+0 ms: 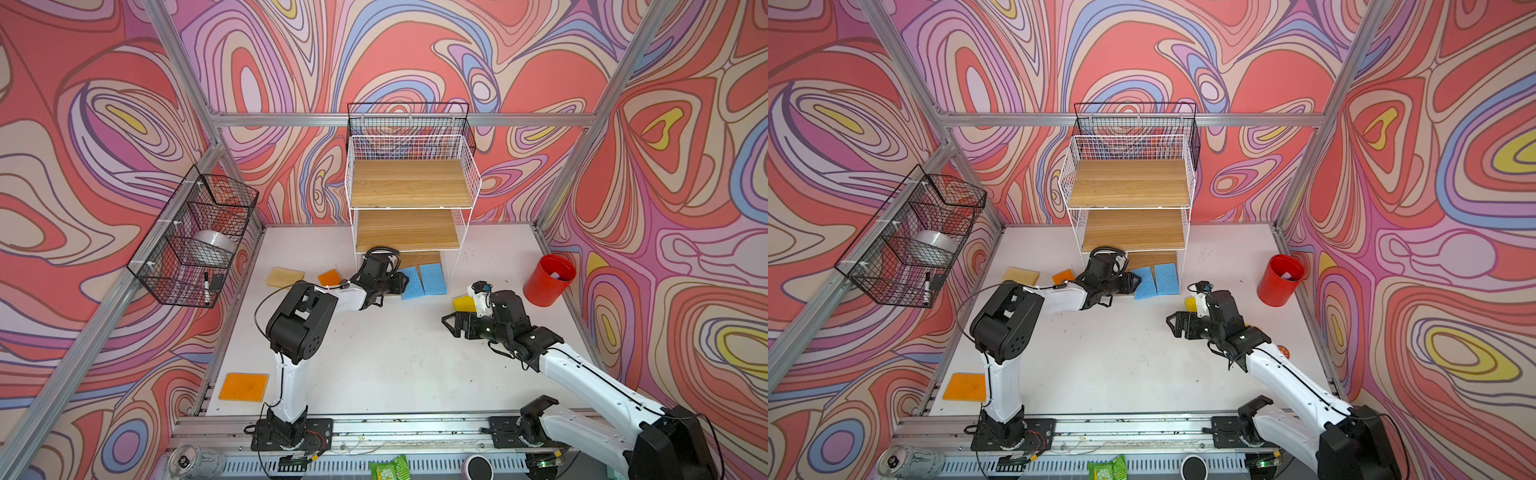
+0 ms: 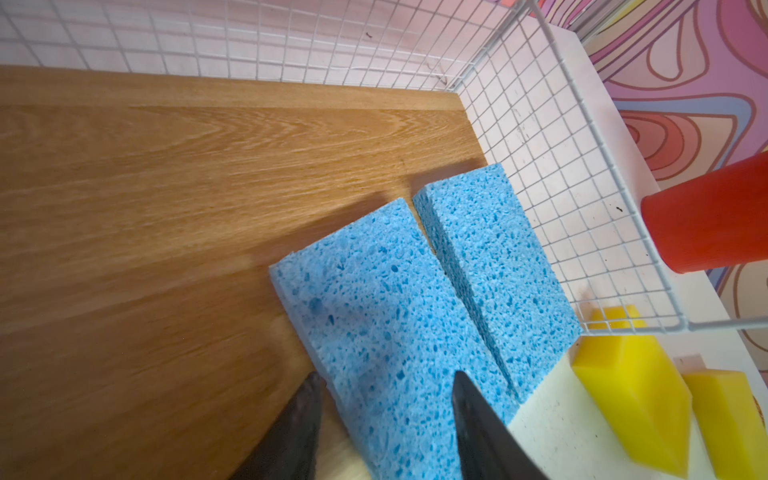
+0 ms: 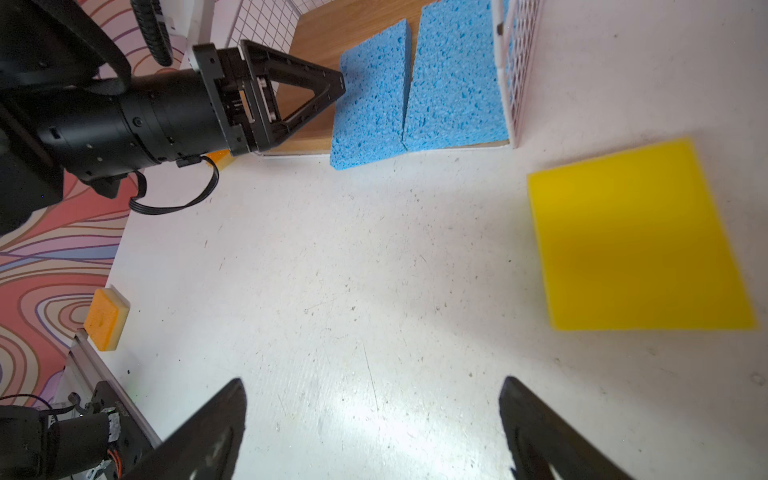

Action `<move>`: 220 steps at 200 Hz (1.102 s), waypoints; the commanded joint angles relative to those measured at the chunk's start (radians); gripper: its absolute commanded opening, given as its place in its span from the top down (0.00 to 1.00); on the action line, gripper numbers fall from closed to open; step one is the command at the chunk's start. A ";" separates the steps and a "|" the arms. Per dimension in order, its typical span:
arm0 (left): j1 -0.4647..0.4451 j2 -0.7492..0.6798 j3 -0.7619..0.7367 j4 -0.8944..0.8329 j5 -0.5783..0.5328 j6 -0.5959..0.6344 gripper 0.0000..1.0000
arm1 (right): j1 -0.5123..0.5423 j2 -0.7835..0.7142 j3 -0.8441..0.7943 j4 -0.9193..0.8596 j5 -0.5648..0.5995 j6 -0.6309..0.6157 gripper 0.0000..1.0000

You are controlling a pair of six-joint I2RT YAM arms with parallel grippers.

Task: Place and organize the cleaning sponges onto the shelf
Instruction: 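Lower the blue sponge flat against the first sponge on the shelf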

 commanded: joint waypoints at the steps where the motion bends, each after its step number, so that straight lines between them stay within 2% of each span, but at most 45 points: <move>1: 0.014 -0.018 0.039 0.005 -0.029 -0.001 0.37 | -0.007 -0.020 -0.011 0.007 -0.002 -0.004 0.02; 85: 0.009 -0.138 -0.104 0.053 -0.015 -0.040 0.38 | -0.008 -0.025 -0.013 0.012 -0.009 0.002 0.02; 110: -0.001 -0.156 -0.144 0.072 -0.007 -0.048 0.55 | -0.006 -0.028 -0.021 0.016 -0.011 0.007 0.02; 136: -0.017 -0.161 -0.167 0.077 -0.011 -0.048 0.80 | -0.006 -0.039 -0.026 0.015 -0.012 0.013 0.02; 171: -0.020 -0.146 -0.161 0.051 -0.061 -0.081 1.00 | -0.007 -0.054 -0.027 0.005 -0.010 0.016 0.03; 220: -0.020 -0.104 -0.165 0.092 -0.113 -0.168 1.00 | -0.006 -0.058 -0.037 0.014 -0.011 0.019 0.03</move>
